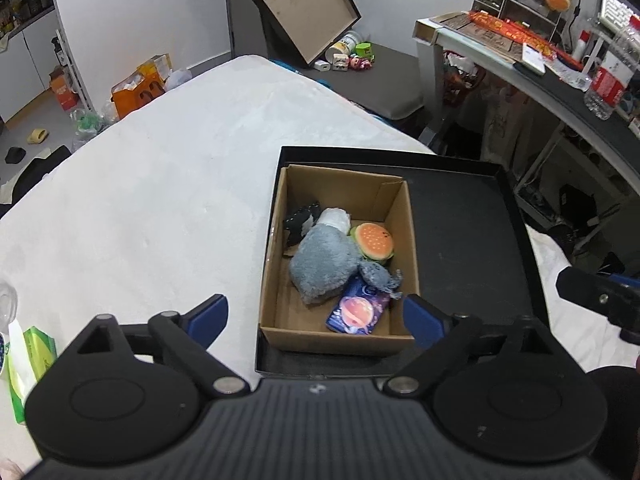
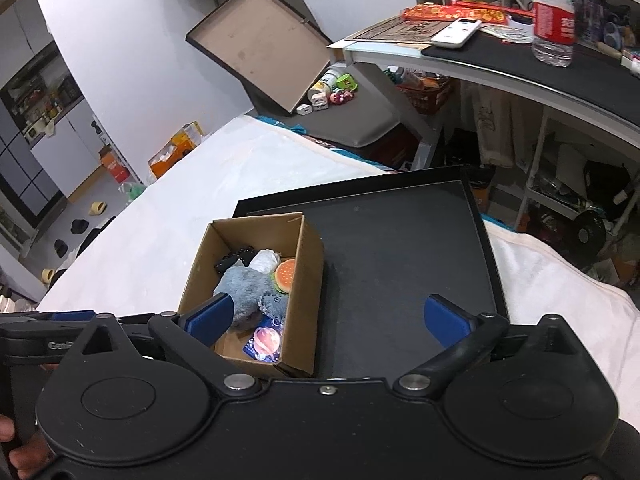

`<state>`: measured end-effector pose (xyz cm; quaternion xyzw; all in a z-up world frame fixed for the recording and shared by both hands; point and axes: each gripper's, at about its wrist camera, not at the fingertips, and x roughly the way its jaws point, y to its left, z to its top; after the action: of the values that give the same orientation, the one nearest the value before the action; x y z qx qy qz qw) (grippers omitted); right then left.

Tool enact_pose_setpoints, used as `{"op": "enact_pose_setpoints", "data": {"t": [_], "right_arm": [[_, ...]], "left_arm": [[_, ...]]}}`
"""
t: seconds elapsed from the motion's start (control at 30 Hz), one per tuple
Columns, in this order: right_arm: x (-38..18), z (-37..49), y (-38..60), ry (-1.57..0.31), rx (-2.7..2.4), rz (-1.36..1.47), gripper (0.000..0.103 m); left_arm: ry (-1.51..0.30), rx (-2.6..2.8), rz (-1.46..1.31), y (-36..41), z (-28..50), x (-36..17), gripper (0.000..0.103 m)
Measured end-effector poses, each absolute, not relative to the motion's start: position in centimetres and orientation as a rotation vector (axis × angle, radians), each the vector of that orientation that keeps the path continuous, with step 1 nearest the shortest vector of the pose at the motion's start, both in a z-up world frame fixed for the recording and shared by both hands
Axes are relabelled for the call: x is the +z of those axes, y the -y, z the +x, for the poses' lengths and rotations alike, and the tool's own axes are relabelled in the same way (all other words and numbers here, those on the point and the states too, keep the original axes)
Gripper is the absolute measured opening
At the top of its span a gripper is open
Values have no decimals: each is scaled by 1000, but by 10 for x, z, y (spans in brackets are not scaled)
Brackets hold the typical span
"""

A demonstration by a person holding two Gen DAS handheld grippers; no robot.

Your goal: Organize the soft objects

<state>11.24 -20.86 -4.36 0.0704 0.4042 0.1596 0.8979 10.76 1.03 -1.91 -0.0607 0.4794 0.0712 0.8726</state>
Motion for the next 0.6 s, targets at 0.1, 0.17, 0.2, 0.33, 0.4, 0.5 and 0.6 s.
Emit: {"op": "enact_pose_setpoints", "data": {"t": [0.1, 0.17, 0.2, 0.33, 0.4, 0.5, 0.6], "right_arm": [[-41, 107, 213, -833, 320, 135, 103], [-38, 104, 217, -835, 314, 140, 103], [-37, 103, 219, -832, 309, 146, 103], [-30, 93, 225, -800, 305, 144, 103], [-27, 88, 227, -793, 306, 137, 103], [-24, 79, 231, -782, 304, 135, 103], [-19, 70, 236, -766, 307, 143, 103]], "left_arm": [[-997, 134, -118, -5, 101, -12, 98], [-988, 127, -107, -1, 97, -7, 98], [-983, 123, -107, 0, 95, -5, 99], [-952, 117, -114, 4, 85, 4, 102], [-937, 118, -101, 6, 79, 8, 102], [-917, 115, -102, 7, 70, 13, 102], [-900, 112, -102, 7, 59, 19, 102]]}}
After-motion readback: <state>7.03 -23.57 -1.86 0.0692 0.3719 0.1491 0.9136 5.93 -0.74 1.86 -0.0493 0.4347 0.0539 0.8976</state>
